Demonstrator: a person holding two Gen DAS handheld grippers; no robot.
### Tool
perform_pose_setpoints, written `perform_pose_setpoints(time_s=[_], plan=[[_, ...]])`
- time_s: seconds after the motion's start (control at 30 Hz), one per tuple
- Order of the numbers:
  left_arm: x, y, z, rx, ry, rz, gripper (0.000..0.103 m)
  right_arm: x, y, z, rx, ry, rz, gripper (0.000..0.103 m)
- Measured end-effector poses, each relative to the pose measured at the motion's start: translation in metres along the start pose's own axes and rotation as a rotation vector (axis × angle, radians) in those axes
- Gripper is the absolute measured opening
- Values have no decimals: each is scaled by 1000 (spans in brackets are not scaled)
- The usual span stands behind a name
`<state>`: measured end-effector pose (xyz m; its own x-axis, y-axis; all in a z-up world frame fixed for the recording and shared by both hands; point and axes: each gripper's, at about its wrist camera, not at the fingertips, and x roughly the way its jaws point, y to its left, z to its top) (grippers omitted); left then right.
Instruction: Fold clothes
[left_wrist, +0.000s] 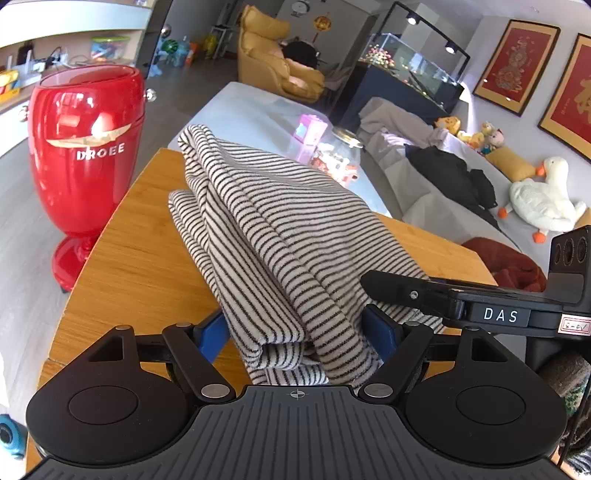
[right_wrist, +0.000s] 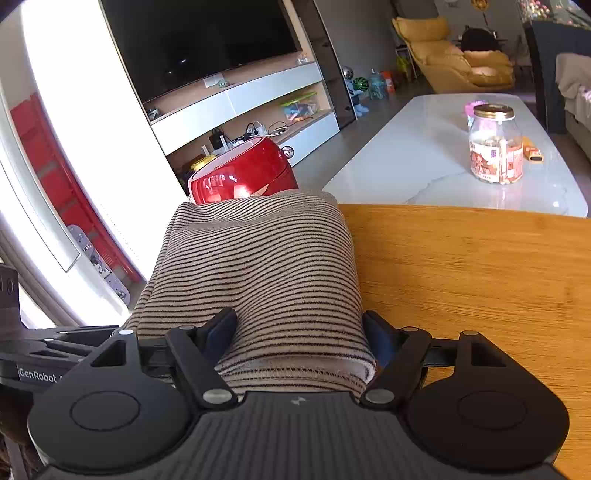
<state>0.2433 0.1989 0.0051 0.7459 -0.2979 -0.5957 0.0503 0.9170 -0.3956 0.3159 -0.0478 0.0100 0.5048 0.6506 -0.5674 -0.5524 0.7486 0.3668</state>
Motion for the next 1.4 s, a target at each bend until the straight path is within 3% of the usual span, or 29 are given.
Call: perform_pose_setpoints(time_s=[0.2,0.27,0.37,0.5,0.53,0.63,0.7,0.77,0.87,1.0,1.1,1.27,1.4], plan=[[2,9,0,-25,1,-32,87,2,-13,9,50,22,55,78],[-1,15,6,-60,17,-39,90,4,-14,27,22,-2,39,79],[1,20,19,-100,43,-26,93,26,-21,55,32,43,58,81],[18,22,32,-116,77,6,96,63,-30,61,110,134,111,83],[21,23,33,-124,78,5,97,66,-31,60,134,136,139,74],[24,24,39,-151,61,-22,87,54,-18,62,112,64,212,66],[18,25,42,-138,31,-57,88,40,-16,64,112,-5,274,66],[13,26,42,-107,9,-76,85,38,-25,62,141,1,273,66],[21,29,37,-106,41,-51,83,53,-36,48,137,68,115,67],[18,24,31,-108,16,-16,86,33,-36,39,153,4,68,88],[0,12,21,-91,-31,41,86,5,-22,26,44,-30,38,102],[-43,-24,-17,-64,-112,163,101,-38,6,-10,-195,-47,-60,103],[-46,-56,-47,-31,-76,317,103,-58,7,-40,-263,10,-144,103]])
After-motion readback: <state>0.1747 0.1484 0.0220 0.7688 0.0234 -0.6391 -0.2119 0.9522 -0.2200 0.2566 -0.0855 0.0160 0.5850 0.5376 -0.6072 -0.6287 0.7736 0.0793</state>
